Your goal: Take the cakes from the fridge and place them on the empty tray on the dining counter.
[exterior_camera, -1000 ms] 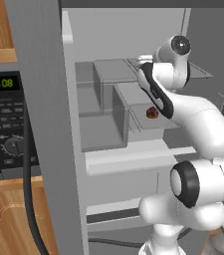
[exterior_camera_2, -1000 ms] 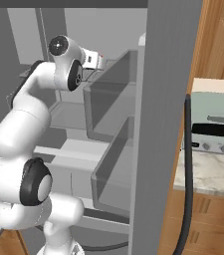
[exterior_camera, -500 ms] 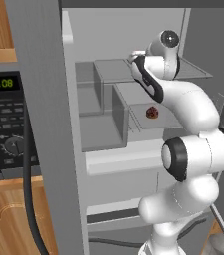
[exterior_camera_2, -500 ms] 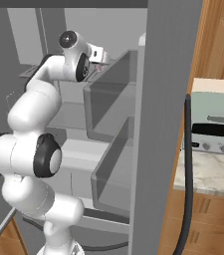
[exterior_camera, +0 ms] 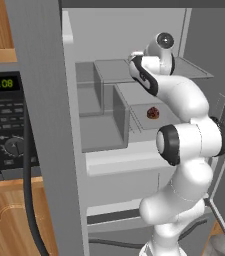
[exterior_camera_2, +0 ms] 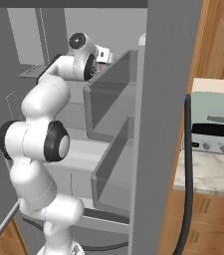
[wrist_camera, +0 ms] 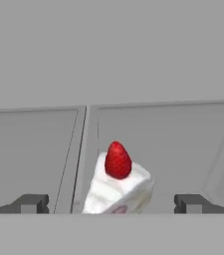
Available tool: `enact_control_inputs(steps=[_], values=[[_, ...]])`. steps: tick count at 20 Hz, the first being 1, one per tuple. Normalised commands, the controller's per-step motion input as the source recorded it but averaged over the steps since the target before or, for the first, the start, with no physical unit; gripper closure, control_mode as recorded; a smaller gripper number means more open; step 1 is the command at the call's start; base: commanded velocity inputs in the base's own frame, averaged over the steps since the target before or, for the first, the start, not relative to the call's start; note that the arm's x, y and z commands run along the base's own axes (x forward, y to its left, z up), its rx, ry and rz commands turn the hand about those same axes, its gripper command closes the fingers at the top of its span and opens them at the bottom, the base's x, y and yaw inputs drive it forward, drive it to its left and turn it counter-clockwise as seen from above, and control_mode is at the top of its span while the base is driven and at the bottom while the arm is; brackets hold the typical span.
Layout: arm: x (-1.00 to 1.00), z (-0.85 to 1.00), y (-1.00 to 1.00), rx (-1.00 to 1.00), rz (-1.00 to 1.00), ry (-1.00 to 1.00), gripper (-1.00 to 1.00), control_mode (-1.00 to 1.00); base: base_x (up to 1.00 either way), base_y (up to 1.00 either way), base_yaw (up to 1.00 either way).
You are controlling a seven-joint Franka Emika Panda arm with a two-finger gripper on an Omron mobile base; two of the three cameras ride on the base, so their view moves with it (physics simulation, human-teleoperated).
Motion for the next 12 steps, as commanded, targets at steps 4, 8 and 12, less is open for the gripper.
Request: enact_control_inputs(steps=[4, 8, 12], values=[[0.41, -0.11, -0.14, 0.00, 0.00, 0.00, -1.00, -1.00, 0.00, 0.00, 0.00], [0.26, -0.19, -0.16, 0.00, 0.00, 0.00, -1.00, -1.00, 0.00, 0.00, 0.00], [0.13, -0.28, -0.08, 0.00, 0.00, 0.01, -1.00, -1.00, 0.00, 0.00, 0.00]])
